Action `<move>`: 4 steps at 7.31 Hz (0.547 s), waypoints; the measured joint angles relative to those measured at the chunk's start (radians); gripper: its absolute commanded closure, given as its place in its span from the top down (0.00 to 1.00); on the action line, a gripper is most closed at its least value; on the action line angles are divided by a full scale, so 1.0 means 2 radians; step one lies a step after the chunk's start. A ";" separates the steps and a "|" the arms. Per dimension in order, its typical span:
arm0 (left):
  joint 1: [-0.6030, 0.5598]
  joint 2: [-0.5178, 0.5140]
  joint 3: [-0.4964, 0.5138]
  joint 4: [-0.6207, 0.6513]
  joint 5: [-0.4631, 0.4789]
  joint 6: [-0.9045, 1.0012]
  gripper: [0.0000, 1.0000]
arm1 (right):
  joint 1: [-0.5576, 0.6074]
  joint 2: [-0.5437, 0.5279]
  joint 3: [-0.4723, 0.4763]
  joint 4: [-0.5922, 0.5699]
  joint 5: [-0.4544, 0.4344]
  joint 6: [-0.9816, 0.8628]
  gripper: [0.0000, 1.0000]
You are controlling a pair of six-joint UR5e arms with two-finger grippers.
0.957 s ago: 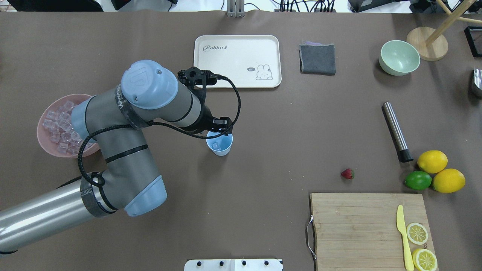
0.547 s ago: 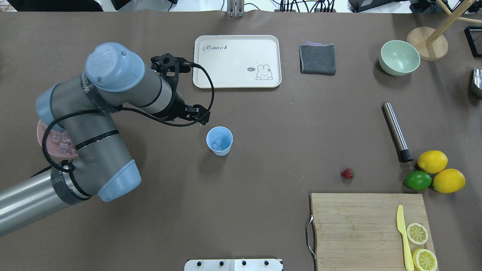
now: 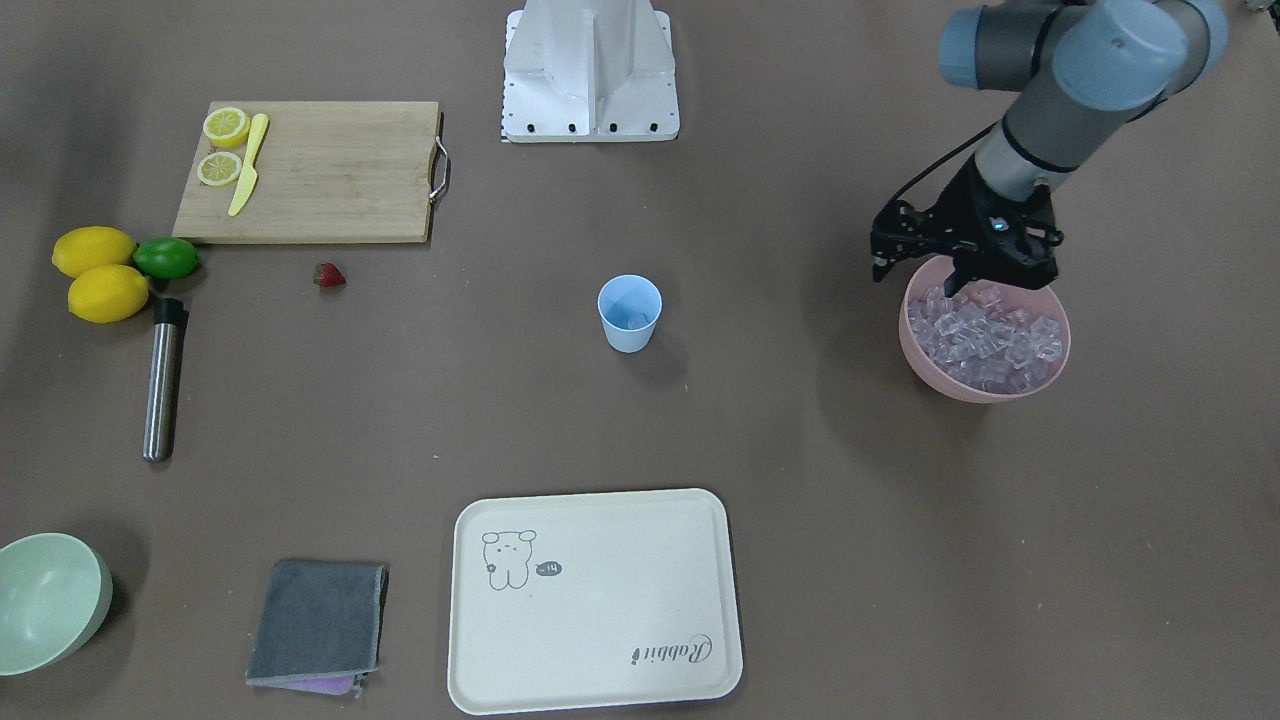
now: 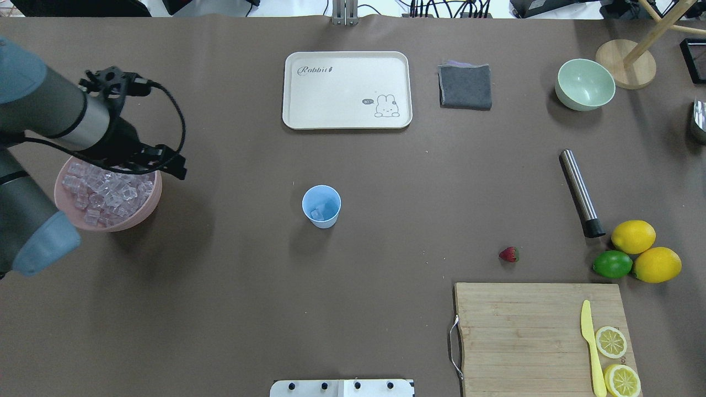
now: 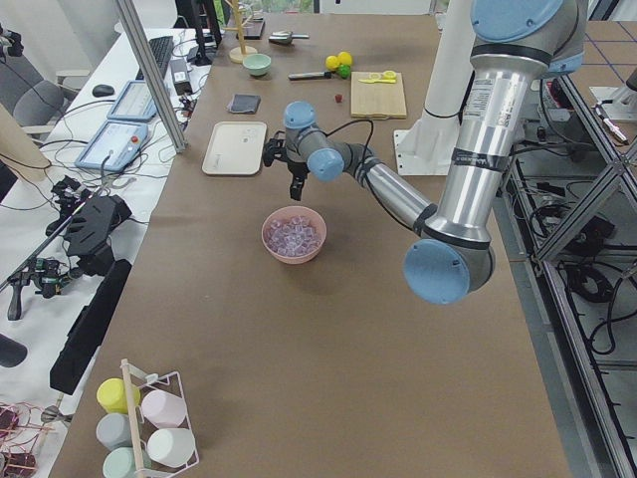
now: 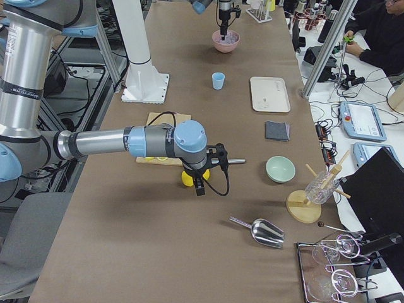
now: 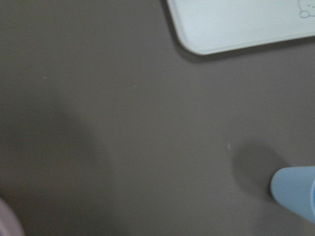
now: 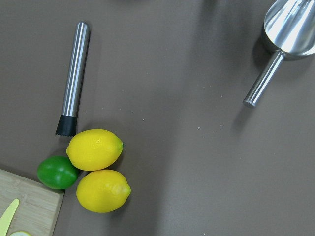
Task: Mash ice and strawberries in cup
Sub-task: 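Move the empty left gripper back over the ice bowl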
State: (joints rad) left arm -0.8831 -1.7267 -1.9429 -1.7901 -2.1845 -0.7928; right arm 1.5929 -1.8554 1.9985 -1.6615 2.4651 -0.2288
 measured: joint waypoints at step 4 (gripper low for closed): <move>-0.005 0.079 0.014 -0.060 0.015 -0.027 0.93 | 0.000 -0.002 0.001 0.000 0.000 0.000 1.00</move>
State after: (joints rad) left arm -0.8927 -1.5684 -1.9152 -1.9100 -2.1552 -0.8460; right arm 1.5938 -1.8591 2.0000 -1.6613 2.4651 -0.2286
